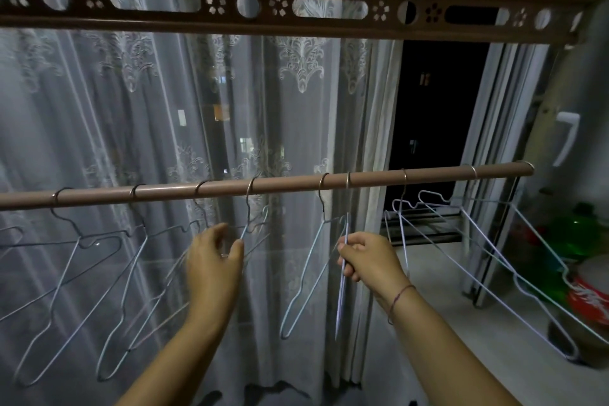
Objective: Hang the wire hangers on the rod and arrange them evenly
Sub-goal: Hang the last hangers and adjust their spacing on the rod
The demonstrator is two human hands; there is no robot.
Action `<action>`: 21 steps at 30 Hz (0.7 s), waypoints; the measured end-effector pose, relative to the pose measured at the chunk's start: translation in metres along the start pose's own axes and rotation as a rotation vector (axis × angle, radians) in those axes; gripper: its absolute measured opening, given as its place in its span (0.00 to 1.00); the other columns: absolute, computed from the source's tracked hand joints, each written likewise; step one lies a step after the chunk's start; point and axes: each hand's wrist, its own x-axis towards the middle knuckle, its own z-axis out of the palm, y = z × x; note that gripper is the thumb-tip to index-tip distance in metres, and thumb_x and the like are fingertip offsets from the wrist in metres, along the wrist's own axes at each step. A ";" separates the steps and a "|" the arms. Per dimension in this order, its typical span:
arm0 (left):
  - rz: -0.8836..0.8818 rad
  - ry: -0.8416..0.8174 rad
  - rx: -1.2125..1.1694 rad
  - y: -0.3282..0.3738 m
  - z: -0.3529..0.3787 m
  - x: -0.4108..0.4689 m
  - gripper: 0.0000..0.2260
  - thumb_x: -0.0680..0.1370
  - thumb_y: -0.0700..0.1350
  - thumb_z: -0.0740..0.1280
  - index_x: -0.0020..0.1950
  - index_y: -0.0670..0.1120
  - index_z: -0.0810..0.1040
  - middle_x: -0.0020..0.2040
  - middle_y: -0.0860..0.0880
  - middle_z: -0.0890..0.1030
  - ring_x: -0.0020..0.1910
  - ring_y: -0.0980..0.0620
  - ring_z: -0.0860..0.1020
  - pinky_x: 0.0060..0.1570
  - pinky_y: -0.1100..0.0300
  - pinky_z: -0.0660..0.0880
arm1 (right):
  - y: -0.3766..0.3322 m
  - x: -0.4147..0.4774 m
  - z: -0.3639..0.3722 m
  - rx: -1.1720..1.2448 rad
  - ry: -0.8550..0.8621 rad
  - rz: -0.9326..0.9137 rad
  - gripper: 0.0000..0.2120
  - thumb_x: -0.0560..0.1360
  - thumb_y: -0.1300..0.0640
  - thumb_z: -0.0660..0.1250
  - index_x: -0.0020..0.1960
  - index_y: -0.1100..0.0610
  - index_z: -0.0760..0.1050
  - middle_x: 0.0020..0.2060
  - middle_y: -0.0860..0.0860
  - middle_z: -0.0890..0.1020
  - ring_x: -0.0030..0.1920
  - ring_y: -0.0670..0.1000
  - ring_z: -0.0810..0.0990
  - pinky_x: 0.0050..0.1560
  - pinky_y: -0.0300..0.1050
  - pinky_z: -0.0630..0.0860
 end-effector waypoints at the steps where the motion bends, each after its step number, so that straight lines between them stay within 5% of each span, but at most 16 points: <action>1: 0.100 0.049 0.041 0.002 0.001 -0.004 0.16 0.75 0.42 0.67 0.63 0.45 0.75 0.58 0.46 0.76 0.56 0.48 0.75 0.59 0.49 0.74 | 0.000 0.000 -0.001 0.000 -0.004 -0.002 0.05 0.75 0.64 0.62 0.43 0.58 0.75 0.30 0.55 0.78 0.25 0.48 0.72 0.20 0.32 0.68; 5: 0.347 0.028 0.011 0.019 0.016 -0.029 0.12 0.74 0.39 0.68 0.57 0.44 0.77 0.51 0.49 0.76 0.50 0.51 0.76 0.53 0.55 0.75 | -0.001 -0.001 -0.004 0.019 -0.016 -0.001 0.05 0.76 0.64 0.61 0.43 0.59 0.74 0.29 0.55 0.77 0.24 0.48 0.71 0.20 0.32 0.66; 14: 0.179 -0.238 0.073 0.031 0.049 -0.037 0.14 0.75 0.49 0.68 0.59 0.46 0.80 0.48 0.48 0.84 0.42 0.55 0.79 0.47 0.60 0.76 | -0.002 -0.003 -0.007 0.006 -0.074 0.004 0.04 0.76 0.61 0.61 0.47 0.57 0.75 0.32 0.55 0.78 0.25 0.47 0.72 0.22 0.33 0.68; 18: 0.144 -0.270 0.060 0.028 0.053 -0.037 0.06 0.75 0.46 0.67 0.42 0.47 0.83 0.35 0.50 0.83 0.34 0.55 0.79 0.39 0.57 0.77 | -0.003 -0.004 -0.007 0.002 -0.083 0.002 0.05 0.76 0.62 0.61 0.48 0.59 0.76 0.32 0.55 0.78 0.25 0.47 0.72 0.22 0.33 0.68; 21: 0.129 -0.254 0.033 0.025 0.051 -0.038 0.08 0.76 0.45 0.65 0.40 0.47 0.82 0.32 0.51 0.82 0.31 0.56 0.79 0.38 0.56 0.78 | -0.004 -0.004 -0.006 0.001 -0.097 -0.001 0.05 0.76 0.62 0.61 0.48 0.59 0.75 0.32 0.55 0.78 0.26 0.48 0.72 0.22 0.33 0.69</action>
